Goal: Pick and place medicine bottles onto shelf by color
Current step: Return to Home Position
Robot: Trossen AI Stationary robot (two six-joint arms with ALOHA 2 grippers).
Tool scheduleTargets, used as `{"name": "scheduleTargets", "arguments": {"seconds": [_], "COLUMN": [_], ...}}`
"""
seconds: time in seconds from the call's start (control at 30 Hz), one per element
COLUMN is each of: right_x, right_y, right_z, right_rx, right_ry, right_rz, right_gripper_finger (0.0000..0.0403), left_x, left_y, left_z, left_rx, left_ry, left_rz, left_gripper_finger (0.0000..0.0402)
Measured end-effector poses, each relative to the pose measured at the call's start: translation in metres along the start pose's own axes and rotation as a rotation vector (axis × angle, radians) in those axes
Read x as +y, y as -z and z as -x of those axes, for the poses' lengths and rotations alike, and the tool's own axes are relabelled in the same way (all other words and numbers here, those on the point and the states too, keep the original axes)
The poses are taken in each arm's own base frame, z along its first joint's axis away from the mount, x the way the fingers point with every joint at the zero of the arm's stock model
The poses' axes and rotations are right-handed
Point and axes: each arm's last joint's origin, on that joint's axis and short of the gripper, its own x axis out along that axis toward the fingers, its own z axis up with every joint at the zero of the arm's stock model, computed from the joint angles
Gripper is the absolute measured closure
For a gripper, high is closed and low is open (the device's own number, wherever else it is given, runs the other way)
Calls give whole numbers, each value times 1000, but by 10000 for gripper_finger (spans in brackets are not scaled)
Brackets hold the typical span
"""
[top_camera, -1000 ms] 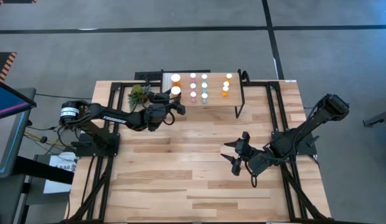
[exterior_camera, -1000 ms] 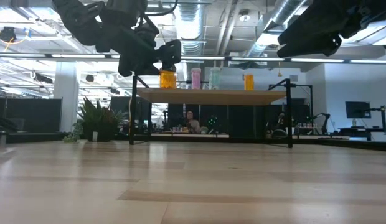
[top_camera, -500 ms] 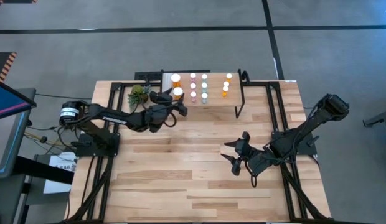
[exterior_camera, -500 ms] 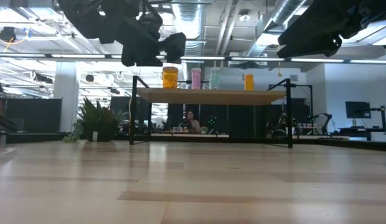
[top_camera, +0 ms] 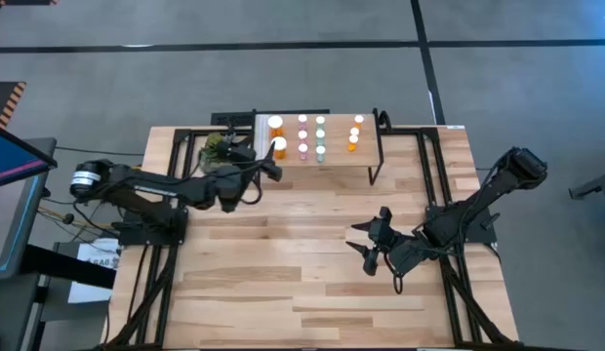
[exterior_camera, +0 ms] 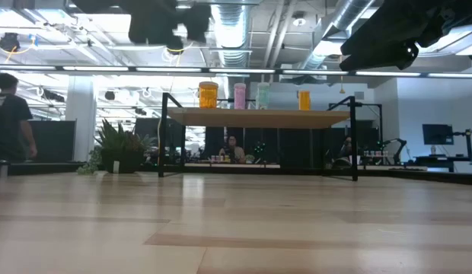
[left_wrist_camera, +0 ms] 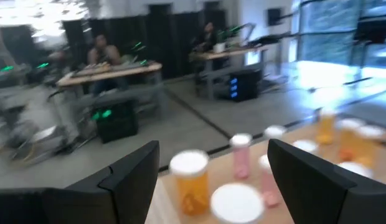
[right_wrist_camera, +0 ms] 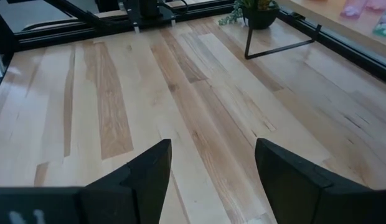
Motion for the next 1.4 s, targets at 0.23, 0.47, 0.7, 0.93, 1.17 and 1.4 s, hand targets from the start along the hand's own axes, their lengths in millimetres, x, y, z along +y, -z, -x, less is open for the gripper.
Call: {"name": "scheduleTargets", "arguments": {"seconds": [0.23,0.47,0.7,0.93,1.17,1.4], "right_x": [14,14,-34,-76,-101,-123], "right_y": [-5,-20,-13,3,18,36], "right_z": [12,33,52,72,80,87], "right_rx": [-59,-158,-219,-394,-550,-571], "right_ry": [-115,-189,-168,-272,-368,-382], "right_rz": [66,145,73,86,210,199], "right_gripper_finger": [148,171,208,268,343,396], "left_x": [14,35,75,114,135,142], "left_y": [-34,-28,-13,19,58,89], "left_z": [41,65,81,98,104,107], "left_rx": [-112,-72,-100,-225,-249,-260], "left_ry": [380,558,616,877,915,976], "left_rz": [-45,-41,1,101,194,197], "left_gripper_finger": [145,256,389,399,401,401]}}
